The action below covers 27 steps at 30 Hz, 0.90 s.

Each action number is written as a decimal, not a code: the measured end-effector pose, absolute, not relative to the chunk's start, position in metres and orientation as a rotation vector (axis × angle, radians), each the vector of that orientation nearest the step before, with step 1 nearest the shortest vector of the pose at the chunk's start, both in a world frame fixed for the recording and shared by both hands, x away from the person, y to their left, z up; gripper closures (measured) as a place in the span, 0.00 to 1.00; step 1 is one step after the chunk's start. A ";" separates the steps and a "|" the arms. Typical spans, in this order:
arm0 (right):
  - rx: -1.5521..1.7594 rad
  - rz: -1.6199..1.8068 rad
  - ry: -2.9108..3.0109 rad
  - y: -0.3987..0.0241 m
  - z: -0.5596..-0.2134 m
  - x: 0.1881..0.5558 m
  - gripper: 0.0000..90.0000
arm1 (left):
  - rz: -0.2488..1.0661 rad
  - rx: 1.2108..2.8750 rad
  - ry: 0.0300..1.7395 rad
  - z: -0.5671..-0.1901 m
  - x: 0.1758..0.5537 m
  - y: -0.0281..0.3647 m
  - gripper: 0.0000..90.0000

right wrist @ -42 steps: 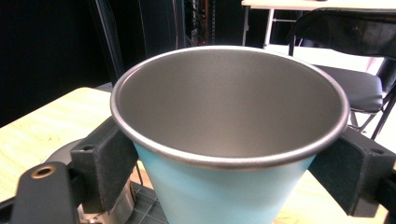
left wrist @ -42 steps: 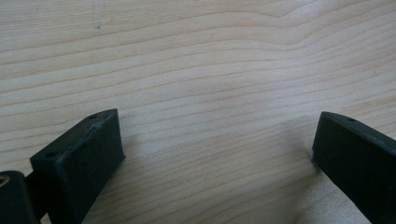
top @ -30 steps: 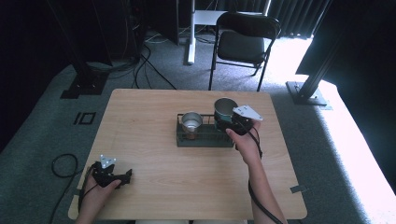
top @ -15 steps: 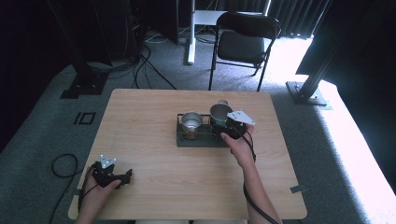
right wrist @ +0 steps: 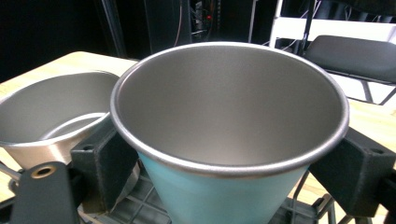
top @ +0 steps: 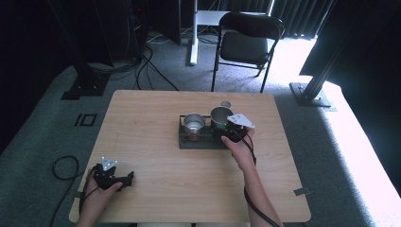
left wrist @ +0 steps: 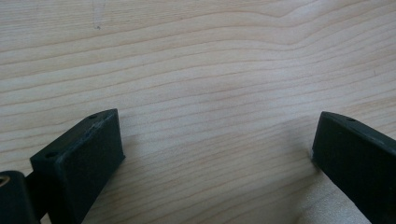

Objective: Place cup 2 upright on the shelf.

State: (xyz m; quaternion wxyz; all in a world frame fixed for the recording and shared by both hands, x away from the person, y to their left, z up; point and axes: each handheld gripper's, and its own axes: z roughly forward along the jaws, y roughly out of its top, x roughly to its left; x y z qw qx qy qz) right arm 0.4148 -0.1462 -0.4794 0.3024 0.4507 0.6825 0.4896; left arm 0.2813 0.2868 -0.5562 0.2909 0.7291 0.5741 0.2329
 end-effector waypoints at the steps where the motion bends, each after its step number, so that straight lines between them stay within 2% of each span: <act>1: 1.190 1.299 1.809 -0.146 -0.480 0.414 0.15 | 0.621 1.944 1.531 -0.556 0.281 0.287 0.03; 27: 1.140 1.301 1.832 -0.168 -0.475 0.394 0.12 | 0.621 1.945 1.531 -0.556 0.281 0.287 0.03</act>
